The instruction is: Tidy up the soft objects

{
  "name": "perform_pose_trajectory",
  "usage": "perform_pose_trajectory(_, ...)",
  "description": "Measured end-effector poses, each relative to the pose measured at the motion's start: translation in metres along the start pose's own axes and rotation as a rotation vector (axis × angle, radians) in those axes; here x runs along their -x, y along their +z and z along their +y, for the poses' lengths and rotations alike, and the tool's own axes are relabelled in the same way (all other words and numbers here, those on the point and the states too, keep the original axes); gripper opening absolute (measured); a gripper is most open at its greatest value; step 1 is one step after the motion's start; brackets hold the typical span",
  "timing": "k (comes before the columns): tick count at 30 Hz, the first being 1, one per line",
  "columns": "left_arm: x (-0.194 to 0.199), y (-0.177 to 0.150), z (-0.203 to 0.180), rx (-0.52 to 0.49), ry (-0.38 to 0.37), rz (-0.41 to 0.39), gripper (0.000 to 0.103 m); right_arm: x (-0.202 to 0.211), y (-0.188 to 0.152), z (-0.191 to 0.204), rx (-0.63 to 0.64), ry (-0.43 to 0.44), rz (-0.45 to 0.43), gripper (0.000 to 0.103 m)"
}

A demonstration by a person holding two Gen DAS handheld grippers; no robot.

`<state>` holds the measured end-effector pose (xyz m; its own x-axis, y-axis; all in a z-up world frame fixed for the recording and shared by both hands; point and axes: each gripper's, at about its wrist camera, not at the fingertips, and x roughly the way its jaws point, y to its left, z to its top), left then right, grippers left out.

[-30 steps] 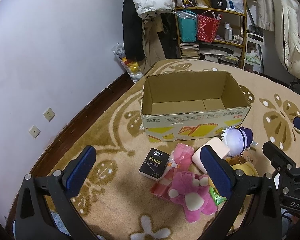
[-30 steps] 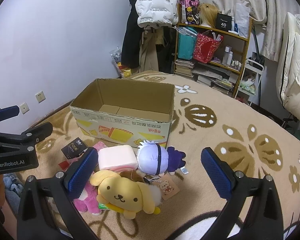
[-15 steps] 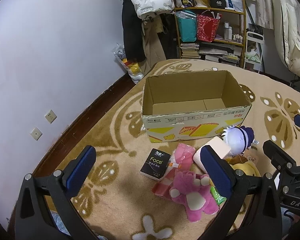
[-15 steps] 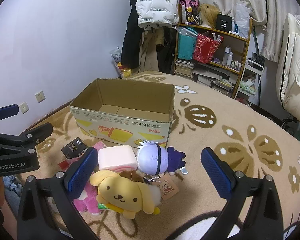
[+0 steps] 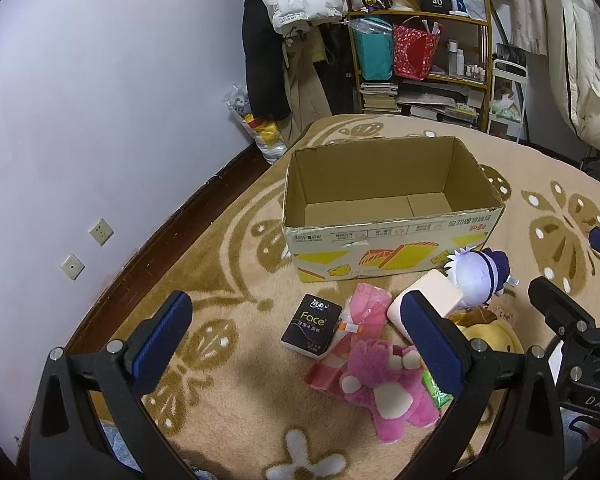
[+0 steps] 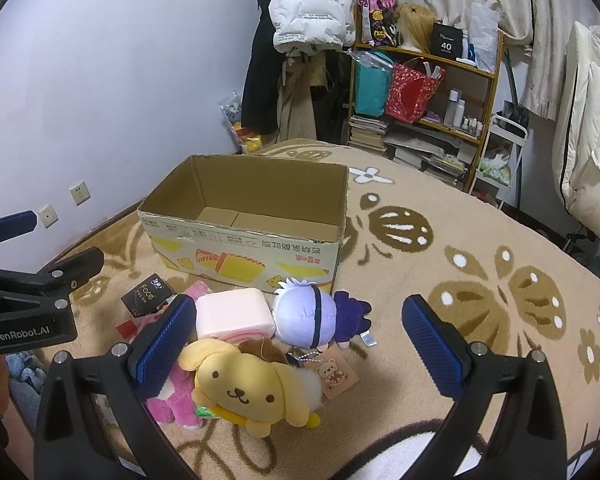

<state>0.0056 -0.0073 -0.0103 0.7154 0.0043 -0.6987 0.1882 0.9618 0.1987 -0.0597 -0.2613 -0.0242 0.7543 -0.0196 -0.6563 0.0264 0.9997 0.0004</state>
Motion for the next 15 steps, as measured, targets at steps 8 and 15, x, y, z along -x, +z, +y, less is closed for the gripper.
perform_pose_trajectory(8, -0.005, 0.001, 0.0, -0.018, -0.023, 0.018, 0.103, -0.006, -0.001, -0.002, -0.015, 0.02, 0.033, 0.103)
perform_pose_trajectory(15, -0.023, 0.006, 0.001, -0.03, -0.065, 0.053, 0.103, -0.018, -0.006, 0.0, -0.027, 0.049, 0.091, 0.103)
